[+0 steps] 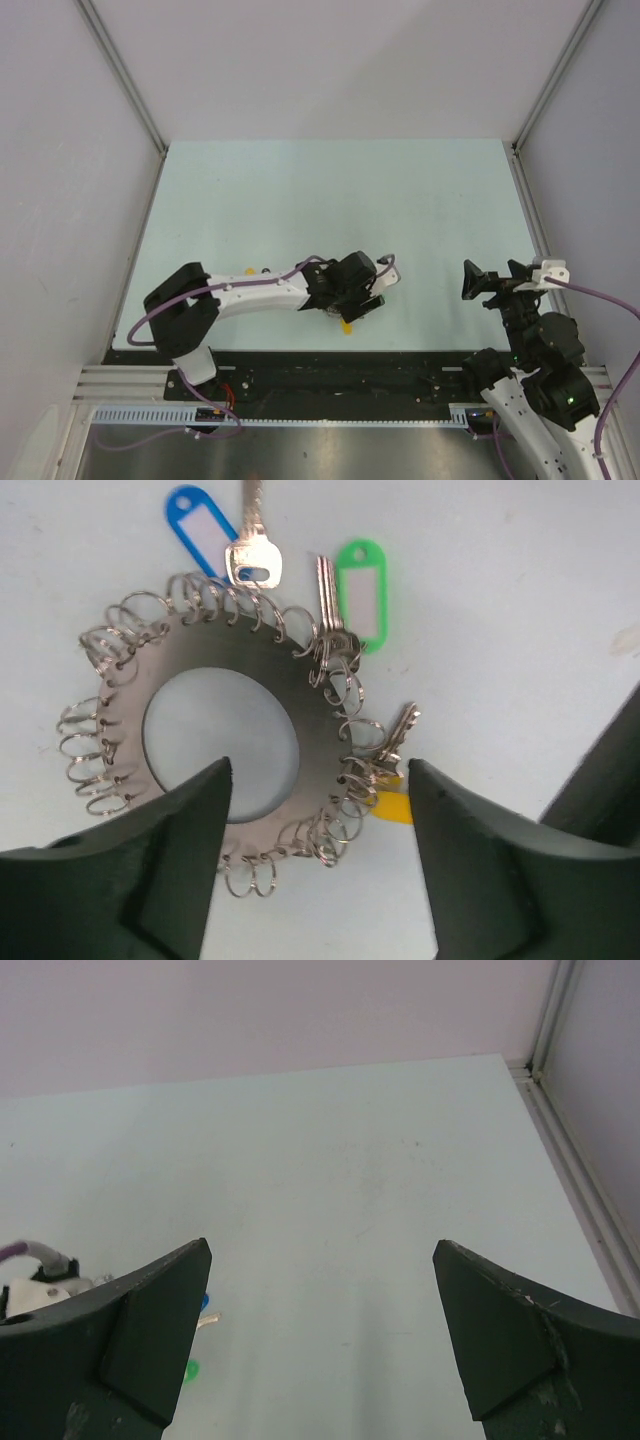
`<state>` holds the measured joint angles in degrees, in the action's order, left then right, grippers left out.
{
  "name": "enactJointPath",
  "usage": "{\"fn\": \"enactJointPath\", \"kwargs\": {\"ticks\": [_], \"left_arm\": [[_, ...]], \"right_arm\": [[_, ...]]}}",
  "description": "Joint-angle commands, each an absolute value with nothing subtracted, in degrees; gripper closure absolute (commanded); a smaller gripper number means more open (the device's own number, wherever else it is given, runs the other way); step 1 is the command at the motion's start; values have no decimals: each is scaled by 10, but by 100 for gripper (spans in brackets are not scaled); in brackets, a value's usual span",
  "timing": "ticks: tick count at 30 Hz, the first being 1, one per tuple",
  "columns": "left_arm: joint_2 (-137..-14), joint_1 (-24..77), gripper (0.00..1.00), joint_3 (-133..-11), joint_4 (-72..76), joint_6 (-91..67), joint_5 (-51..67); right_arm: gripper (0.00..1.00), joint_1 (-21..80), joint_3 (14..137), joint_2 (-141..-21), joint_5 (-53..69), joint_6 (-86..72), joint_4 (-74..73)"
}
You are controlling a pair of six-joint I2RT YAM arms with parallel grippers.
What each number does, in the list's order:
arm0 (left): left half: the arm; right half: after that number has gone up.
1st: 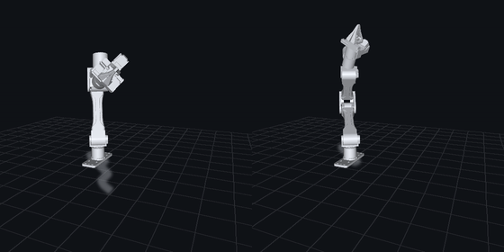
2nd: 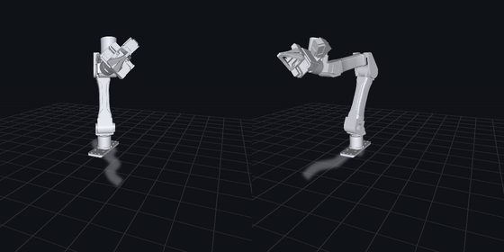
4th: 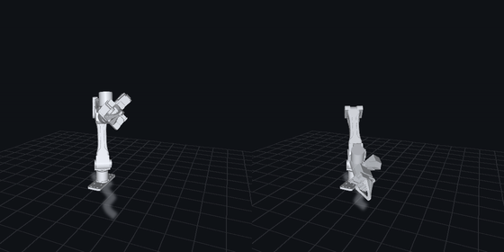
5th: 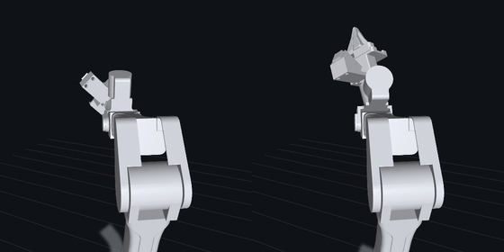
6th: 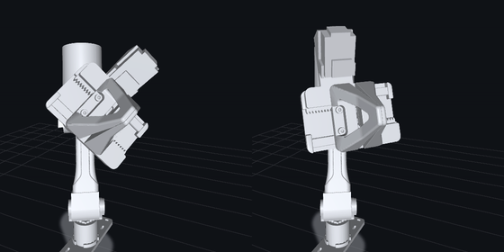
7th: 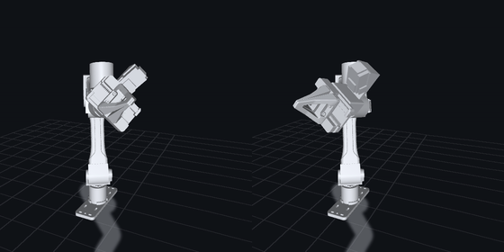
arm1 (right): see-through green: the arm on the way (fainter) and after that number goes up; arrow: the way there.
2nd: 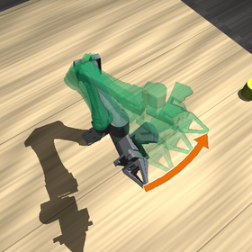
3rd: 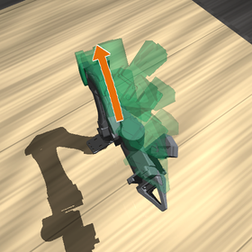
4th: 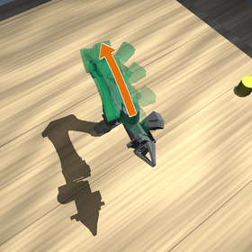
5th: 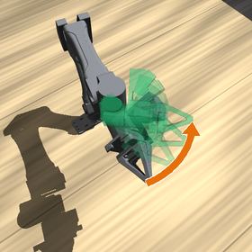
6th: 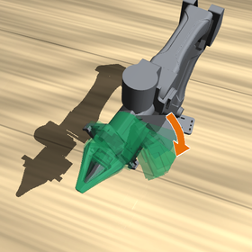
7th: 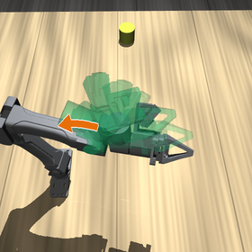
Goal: Put the keys on the keyring
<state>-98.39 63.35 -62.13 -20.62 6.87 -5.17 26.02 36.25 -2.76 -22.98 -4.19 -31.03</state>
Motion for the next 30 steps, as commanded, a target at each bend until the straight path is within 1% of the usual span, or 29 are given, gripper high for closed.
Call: {"fn": "enactJointPath", "kwargs": {"ticks": [1,2,5,10,15,18,20,22,28,29,30], "left_arm": [[-889,630,21,-594,-130,21,-57],[-865,627,20,-587,-125,10,-62],[-826,601,12,-557,-109,-52,-86],[-715,522,11,-479,-86,-171,-114],[-627,483,11,-424,-91,-228,-164],[-577,475,12,-386,-86,-260,-201],[-546,471,12,-353,-69,-283,-213],[-528,470,13,-321,-52,-295,-211],[-525,469,14,-293,-35,-292,-211],[-525,469,14,-290,-30,-290,-211],[-524,469,14,-287,-26,-287,-210]], "right_arm": [[0,258,405,-94,-170,-25,-301],[0,258,413,-114,-157,-25,-305],[0,258,451,-180,-127,-27,-326],[0,258,496,-277,-70,-39,-354],[0,268,515,-403,-7,-66,-367],[0,301,514,-469,-13,-92,-353],[0,329,515,-503,-50,-97,-341],[1,360,515,-564,-71,-115,-315],[14,379,514,-706,-62,-173,-200],[19,379,515,-723,-61,-177,-169],[21,379,514,-738,-57,-181,-154]]}}
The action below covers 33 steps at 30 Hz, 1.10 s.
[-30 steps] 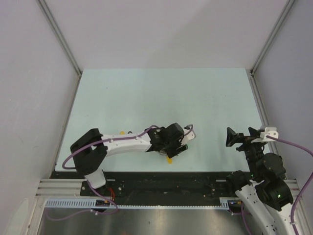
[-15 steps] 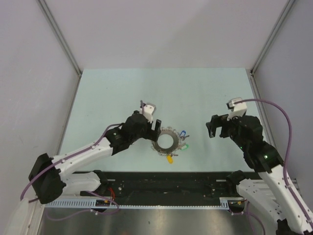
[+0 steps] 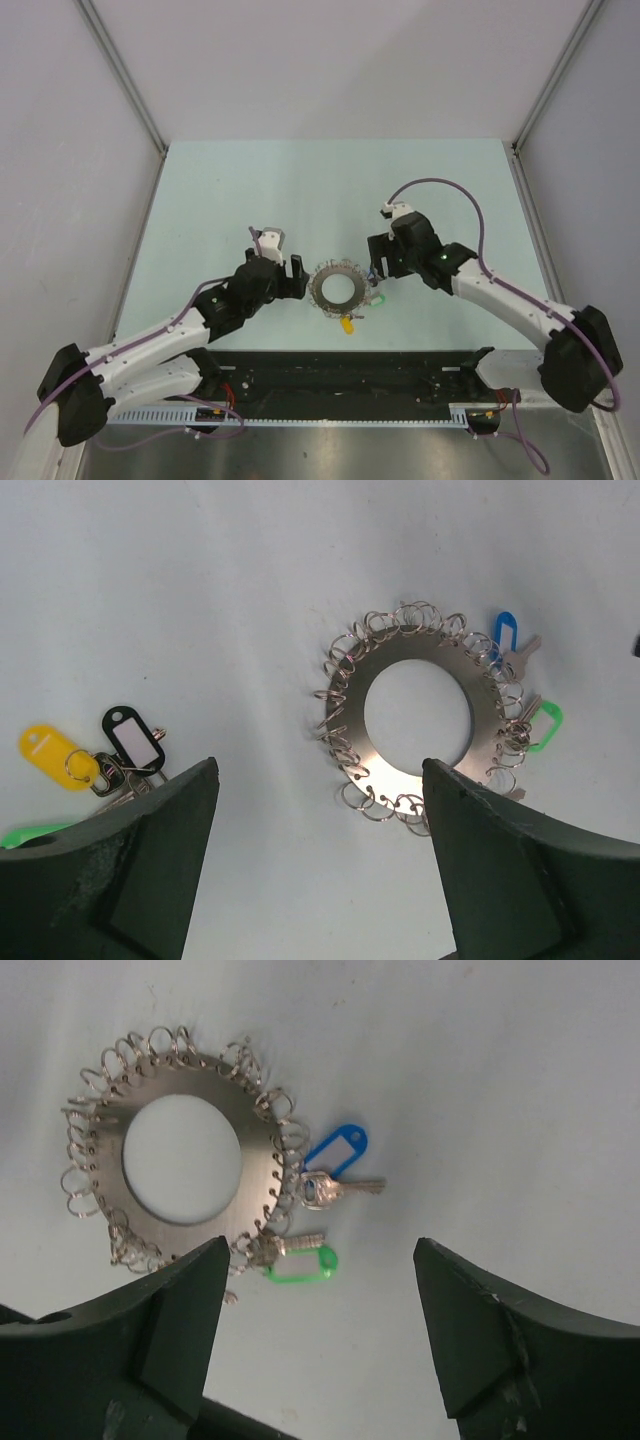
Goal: Put the keys on the keyring
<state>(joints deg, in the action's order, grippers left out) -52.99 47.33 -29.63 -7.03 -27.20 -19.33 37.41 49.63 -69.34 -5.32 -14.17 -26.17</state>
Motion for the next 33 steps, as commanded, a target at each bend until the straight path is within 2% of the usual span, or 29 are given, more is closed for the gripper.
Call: {"fn": "enactJointPath", "kwargs": {"ticks": [1,2,8,13,18,24,29,33], "left_arm": [[-524,469,14,-280,-22,-285,-208],[-524,469,14,-278,-14,-285,-207],[-536,469,14,-260,19,-276,-200],[-557,469,14,-251,39,-264,-203],[-559,469,14,-243,51,-267,-195],[-556,469,15,-242,48,-268,-205],[-563,469,14,-242,50,-268,-200],[-564,469,14,-242,52,-271,-198]], "right_arm": [[23,379,515,-752,-55,-185,-140],[29,380,516,-780,-49,-196,-113],[41,384,531,-863,-47,-196,-40],[41,384,559,-946,-11,-168,-10],[41,387,592,-1005,18,-154,-54],[42,419,592,-1003,12,-155,-155],[42,478,580,-975,-42,-182,-235],[43,487,571,-949,-15,-200,-248]]}}
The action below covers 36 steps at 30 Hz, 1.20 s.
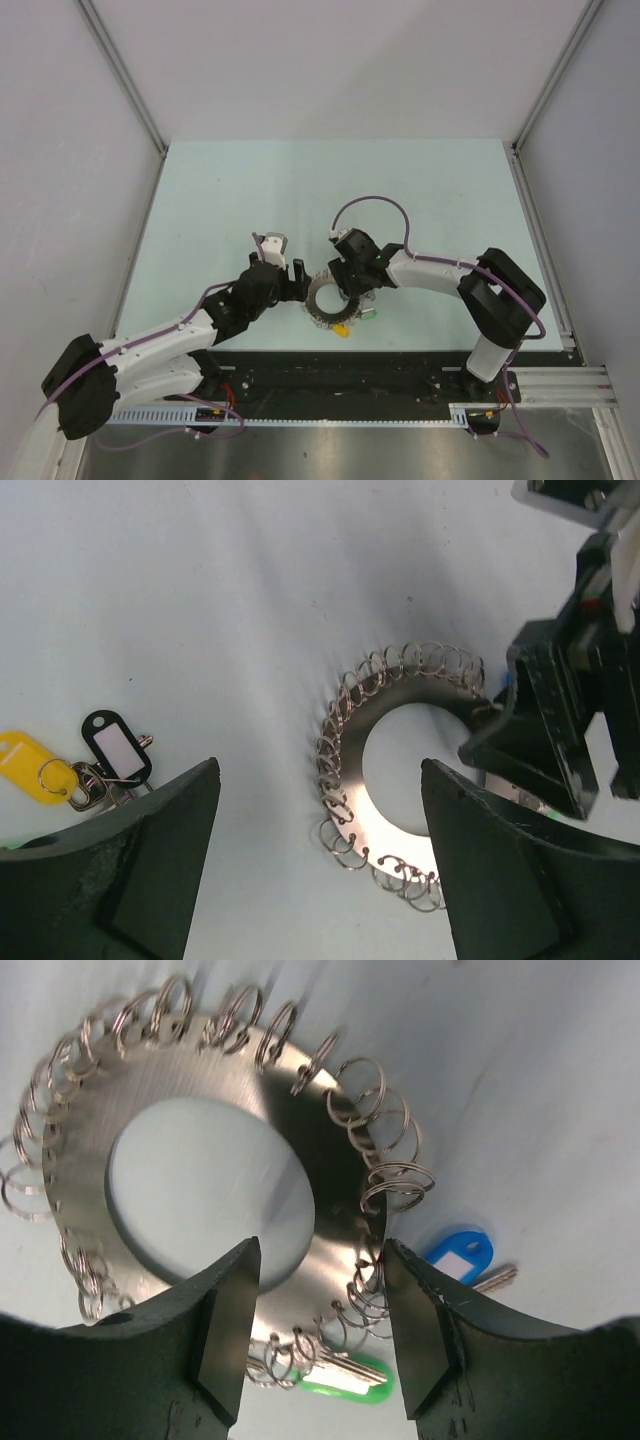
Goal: Put the keys on the keyring
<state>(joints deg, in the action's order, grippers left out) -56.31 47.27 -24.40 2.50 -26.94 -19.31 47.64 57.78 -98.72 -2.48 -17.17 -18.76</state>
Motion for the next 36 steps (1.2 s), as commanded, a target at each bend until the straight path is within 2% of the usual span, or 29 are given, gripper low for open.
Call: {"fn": "enactJointPath", "kwargs": {"ticks": [1,3,7,24,29,36], "left_arm": [[-565,469,14,-241,53,-271,-197],[-565,469,14,-240,53,-271,-197],[-558,469,14,-236,54,-271,-202],[-553,469,14,-230,66,-263,-196],[-555,469,14,-230,69,-262,-193],[-566,469,14,-233,73,-262,-187]], "right_arm": [[44,488,571,-944,-16,-200,-247],[44,488,572,-923,-33,-201,-238],[51,474,571,-904,-75,-189,-203],[61,396,540,-954,90,-85,-116],[63,388,512,-952,117,-74,-79],[70,377,489,-969,139,-81,-43]]}}
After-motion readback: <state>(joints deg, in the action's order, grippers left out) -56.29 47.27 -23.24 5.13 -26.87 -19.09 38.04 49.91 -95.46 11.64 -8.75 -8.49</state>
